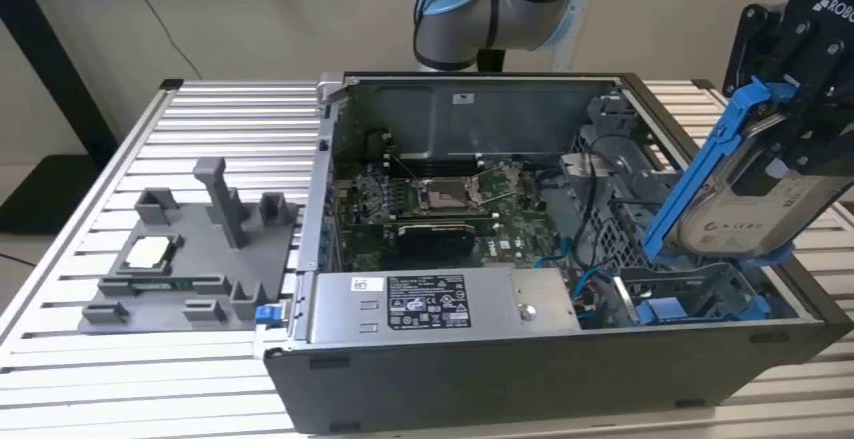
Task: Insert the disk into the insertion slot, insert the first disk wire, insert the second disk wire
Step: 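Insert the disk into the insertion slot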
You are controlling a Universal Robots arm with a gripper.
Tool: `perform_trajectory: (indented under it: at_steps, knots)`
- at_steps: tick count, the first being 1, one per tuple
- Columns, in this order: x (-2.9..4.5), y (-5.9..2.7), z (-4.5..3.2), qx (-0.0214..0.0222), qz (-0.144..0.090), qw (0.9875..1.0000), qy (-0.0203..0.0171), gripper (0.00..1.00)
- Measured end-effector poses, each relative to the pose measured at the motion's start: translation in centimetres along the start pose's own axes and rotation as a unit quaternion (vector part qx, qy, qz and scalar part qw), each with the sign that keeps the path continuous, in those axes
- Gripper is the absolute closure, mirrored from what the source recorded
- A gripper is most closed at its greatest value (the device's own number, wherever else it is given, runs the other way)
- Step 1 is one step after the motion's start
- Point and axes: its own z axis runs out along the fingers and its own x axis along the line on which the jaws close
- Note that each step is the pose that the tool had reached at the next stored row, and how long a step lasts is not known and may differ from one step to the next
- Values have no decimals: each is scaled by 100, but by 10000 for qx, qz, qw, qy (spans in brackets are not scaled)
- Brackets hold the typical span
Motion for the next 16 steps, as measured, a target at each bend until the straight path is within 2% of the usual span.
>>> perform_trajectory:
  at_steps: [4, 16]
  knots:
    - [0, -1, 19, 0, 0, 10000, -1, 67]
    - [-1, -5, 171, 0, -56, 10000, -1, 67]
